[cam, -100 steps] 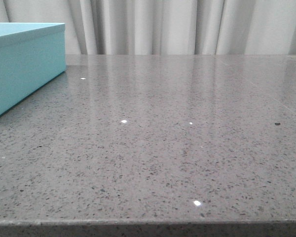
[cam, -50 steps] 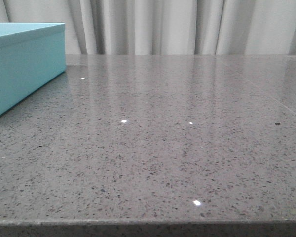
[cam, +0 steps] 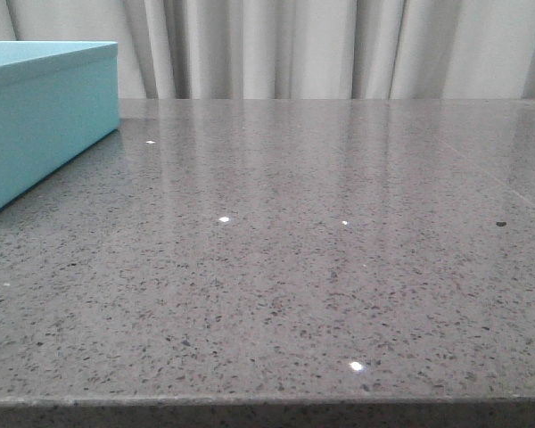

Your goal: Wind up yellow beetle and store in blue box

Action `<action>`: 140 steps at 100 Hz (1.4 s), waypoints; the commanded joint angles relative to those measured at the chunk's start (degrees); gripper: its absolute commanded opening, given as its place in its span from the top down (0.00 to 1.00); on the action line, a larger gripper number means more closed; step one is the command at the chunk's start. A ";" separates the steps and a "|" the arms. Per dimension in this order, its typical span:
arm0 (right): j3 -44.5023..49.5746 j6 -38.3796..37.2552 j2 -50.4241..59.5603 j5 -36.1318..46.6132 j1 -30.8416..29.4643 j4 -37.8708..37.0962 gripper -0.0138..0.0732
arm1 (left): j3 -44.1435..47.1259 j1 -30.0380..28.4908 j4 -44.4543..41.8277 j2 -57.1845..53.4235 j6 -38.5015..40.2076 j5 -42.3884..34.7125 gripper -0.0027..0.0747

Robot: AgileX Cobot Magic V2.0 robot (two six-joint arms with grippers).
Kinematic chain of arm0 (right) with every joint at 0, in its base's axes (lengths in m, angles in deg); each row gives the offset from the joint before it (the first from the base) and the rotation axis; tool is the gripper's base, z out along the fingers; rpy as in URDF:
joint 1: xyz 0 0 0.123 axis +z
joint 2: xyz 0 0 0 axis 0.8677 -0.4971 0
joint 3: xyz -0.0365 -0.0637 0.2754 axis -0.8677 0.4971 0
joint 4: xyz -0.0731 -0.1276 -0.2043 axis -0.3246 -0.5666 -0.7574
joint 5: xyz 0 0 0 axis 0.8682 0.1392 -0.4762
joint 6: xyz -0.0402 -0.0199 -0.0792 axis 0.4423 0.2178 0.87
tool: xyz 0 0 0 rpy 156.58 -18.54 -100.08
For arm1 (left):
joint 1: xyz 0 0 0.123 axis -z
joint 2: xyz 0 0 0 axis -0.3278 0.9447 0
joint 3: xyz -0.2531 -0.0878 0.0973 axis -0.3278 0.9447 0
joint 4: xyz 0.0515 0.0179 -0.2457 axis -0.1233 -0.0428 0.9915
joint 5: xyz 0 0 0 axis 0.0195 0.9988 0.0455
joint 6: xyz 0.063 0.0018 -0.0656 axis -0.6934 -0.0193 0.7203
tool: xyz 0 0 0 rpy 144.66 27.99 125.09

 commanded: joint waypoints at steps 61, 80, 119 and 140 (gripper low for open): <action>13.94 5.25 13.32 14.99 -0.10 -0.95 0.92 | 21.91 -0.15 5.35 -40.76 0.40 -18.47 0.99; 21.06 5.30 18.88 22.40 -0.10 -1.15 0.92 | 32.18 -0.15 6.48 -52.09 0.40 -24.57 0.99; 31.91 5.51 31.09 26.47 -0.10 -4.81 0.92 | 48.66 -0.15 9.90 -68.84 0.40 -27.44 0.99; 34.54 5.51 33.38 27.56 -0.10 -4.88 0.92 | 52.53 -0.15 9.90 -72.95 0.40 -27.67 0.99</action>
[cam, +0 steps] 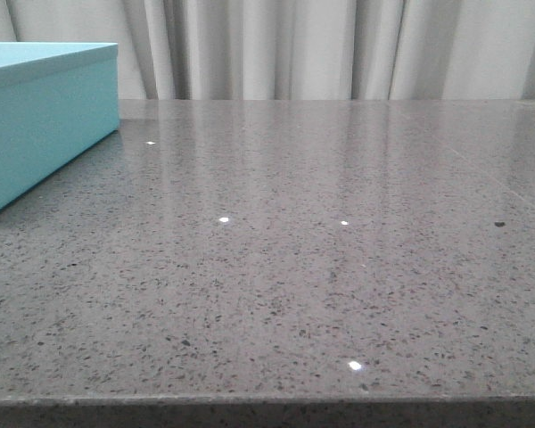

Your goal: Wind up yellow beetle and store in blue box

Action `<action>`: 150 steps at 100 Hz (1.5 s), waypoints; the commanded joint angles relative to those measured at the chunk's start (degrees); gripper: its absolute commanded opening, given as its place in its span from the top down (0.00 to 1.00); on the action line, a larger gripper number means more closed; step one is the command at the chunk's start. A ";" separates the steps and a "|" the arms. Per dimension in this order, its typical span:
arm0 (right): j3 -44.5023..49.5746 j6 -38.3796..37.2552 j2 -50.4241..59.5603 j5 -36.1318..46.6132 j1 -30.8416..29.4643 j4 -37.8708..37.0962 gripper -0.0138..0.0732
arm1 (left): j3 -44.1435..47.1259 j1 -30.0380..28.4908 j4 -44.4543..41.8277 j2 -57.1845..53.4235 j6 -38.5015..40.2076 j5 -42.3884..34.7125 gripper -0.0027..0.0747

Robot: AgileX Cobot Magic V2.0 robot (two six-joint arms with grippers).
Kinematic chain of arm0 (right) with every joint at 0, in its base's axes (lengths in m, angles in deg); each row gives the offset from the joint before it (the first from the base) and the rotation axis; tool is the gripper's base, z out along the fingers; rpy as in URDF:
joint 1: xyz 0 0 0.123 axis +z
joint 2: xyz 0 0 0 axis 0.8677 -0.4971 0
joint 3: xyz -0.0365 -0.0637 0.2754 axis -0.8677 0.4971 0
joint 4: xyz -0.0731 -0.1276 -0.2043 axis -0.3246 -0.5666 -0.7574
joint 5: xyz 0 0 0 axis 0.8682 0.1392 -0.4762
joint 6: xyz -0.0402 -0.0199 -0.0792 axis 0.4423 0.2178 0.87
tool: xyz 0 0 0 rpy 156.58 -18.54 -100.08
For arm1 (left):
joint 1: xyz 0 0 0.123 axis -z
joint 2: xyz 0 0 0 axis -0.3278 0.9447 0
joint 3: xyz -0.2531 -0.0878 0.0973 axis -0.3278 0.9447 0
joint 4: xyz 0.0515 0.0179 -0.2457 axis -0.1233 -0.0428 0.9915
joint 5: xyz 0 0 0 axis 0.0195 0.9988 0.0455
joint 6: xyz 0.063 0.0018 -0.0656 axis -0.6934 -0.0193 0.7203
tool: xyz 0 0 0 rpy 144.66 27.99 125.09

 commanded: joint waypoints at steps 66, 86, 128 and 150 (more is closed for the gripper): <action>-0.72 0.58 -0.14 5.63 -0.10 -0.97 0.92 | -0.74 -0.15 1.96 -0.25 0.40 -5.01 0.99; -0.72 0.58 -0.14 5.63 -0.10 -0.97 0.92 | -0.53 -0.15 1.96 -0.25 0.40 -5.01 0.99; -0.72 0.58 -0.14 5.63 -0.10 -0.97 0.92 | 11.69 -0.15 -6.46 -8.51 10.04 -25.53 0.99; -0.72 0.58 -0.14 5.63 -0.10 -0.97 0.92 | 18.20 -0.05 -9.92 -15.79 13.48 -25.65 0.99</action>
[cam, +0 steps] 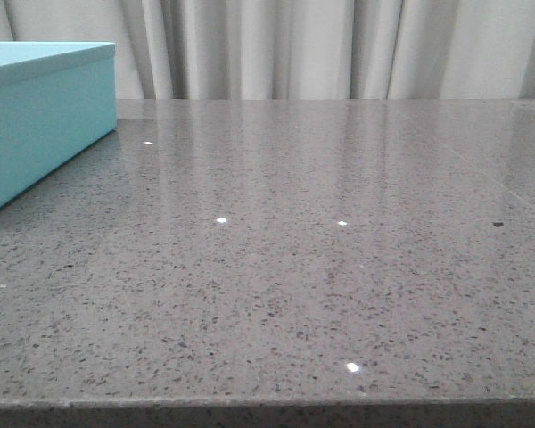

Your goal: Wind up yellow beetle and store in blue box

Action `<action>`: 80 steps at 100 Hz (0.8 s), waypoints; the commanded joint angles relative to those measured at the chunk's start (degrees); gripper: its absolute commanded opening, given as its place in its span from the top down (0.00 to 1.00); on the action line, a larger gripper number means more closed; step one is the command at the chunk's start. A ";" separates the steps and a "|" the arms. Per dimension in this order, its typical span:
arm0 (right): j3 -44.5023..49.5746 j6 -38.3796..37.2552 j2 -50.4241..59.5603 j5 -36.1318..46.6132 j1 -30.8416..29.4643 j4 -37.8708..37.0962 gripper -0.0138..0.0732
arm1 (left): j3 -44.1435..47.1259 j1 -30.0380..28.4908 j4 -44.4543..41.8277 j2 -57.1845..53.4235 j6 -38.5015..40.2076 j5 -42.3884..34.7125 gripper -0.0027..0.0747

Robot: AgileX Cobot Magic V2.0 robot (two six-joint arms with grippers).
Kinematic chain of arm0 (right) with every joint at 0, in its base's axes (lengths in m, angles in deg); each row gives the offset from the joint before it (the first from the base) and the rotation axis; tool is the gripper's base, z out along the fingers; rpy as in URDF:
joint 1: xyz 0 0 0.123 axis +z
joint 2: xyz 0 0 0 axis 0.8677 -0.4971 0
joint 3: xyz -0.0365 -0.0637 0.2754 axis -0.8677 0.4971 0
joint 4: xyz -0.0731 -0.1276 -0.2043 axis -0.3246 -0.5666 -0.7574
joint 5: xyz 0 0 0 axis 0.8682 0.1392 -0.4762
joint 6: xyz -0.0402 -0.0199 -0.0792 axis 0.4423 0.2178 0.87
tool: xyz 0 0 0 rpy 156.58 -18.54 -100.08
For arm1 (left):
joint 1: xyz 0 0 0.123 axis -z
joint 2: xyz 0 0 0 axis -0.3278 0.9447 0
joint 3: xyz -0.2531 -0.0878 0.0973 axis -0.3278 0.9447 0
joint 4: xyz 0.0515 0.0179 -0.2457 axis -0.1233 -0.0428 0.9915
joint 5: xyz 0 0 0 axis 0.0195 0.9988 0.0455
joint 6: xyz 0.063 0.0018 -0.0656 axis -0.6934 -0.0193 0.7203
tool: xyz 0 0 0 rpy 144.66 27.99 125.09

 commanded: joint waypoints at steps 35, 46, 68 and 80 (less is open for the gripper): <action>-1.37 0.44 -0.53 4.94 -0.10 -0.85 0.92 | 6.72 3.36 -0.68 -4.54 1.10 -7.07 0.99; -1.37 0.44 -0.53 4.94 -0.10 -0.85 0.92 | 6.72 3.43 -0.24 -4.54 1.10 -7.18 0.99; -1.37 0.44 -0.53 4.94 -0.10 -0.85 0.92 | 6.72 3.43 0.86 -4.54 1.10 -7.18 0.99; -1.37 0.44 -0.53 4.94 -0.10 -0.85 0.92 | 6.72 3.43 0.86 -4.54 1.10 -7.18 0.99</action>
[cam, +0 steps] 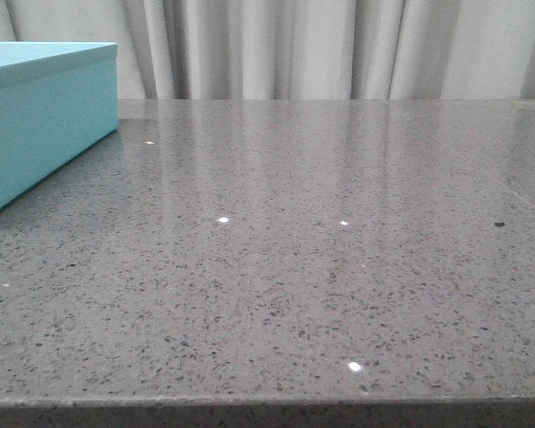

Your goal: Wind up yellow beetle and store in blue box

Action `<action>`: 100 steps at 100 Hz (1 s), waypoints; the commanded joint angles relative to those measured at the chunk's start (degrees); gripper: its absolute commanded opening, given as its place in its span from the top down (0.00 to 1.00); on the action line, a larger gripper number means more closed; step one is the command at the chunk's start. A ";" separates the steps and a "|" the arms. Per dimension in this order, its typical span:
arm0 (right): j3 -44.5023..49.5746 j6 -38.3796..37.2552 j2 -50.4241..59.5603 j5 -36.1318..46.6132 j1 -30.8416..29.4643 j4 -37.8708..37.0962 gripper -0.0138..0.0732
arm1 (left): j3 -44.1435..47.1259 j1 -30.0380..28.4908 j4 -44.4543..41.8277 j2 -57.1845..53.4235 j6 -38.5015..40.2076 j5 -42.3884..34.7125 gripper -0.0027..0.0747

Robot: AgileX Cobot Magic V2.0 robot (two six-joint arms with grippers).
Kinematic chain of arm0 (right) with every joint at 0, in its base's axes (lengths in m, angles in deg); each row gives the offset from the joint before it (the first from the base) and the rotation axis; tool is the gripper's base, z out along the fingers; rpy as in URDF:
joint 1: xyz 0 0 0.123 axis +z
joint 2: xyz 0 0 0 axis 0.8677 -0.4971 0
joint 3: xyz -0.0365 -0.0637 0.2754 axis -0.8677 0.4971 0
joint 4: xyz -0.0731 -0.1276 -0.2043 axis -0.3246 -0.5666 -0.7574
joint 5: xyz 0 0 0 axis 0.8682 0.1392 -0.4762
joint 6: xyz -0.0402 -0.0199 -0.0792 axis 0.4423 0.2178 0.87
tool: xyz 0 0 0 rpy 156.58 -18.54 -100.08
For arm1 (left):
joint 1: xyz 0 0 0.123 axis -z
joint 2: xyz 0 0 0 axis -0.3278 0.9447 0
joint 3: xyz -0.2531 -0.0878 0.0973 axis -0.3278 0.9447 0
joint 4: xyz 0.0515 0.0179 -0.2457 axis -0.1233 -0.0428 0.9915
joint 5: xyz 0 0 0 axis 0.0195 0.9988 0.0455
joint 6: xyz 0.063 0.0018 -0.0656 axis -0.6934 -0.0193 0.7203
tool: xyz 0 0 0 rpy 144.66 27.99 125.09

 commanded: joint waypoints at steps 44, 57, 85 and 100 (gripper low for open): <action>-1.37 0.44 -0.65 4.81 -0.10 -0.85 0.92 | 1.24 0.48 0.61 -1.80 0.47 -4.46 0.99; -1.37 0.44 -0.66 4.81 -0.27 -0.85 0.92 | 1.24 0.48 0.61 -1.80 0.47 -4.46 0.99; 4.39 0.44 0.43 18.82 -6.28 0.17 0.92 | 1.24 0.48 0.61 -1.80 0.47 -4.46 0.99; 11.14 0.44 3.35 30.97 -10.01 0.95 0.92 | 1.24 0.48 0.61 -1.80 0.47 -4.46 0.99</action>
